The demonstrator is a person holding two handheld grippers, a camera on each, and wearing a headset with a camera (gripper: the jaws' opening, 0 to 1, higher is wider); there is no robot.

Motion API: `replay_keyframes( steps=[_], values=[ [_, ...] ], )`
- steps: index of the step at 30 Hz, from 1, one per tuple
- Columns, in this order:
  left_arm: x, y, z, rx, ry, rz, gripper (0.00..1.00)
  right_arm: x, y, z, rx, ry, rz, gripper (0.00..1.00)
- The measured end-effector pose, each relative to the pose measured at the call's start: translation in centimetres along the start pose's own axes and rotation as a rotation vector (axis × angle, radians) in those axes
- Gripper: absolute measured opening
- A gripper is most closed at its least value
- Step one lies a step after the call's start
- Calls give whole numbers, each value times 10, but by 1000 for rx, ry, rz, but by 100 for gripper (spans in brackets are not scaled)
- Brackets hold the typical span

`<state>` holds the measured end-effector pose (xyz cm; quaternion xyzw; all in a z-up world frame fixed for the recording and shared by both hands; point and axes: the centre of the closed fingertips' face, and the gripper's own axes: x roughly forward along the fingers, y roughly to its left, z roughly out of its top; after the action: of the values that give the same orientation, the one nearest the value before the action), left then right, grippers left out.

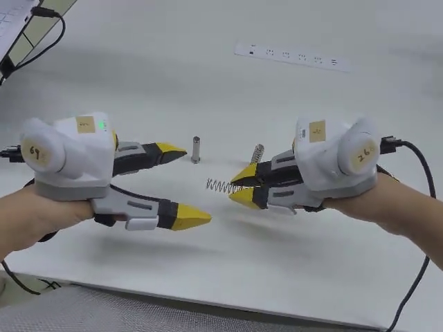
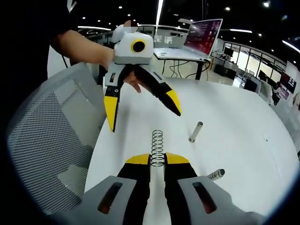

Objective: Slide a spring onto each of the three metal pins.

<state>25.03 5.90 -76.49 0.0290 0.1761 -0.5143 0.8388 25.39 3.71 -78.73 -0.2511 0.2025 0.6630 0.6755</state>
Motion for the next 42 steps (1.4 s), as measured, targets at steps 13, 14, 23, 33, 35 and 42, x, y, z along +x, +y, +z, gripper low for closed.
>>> replay_keyframes(
  steps=[13,14,23,33,35,42],
  values=[
    [21,-11,8,27,10,-96,33,-7,5,3,-26,-13,13,8],
    [23,-12,9,34,8,-100,32,-8,5,4,-27,-15,13,8],
    [25,-14,11,50,11,-119,18,-14,7,8,-33,-39,22,8],
    [26,-18,12,61,14,-141,7,-16,9,9,-39,-50,44,8],
    [26,-18,12,64,18,-147,6,-17,10,9,-40,-52,50,8],
    [26,-19,14,78,11,-152,5,-19,9,11,-41,-62,54,8]
  ],
)
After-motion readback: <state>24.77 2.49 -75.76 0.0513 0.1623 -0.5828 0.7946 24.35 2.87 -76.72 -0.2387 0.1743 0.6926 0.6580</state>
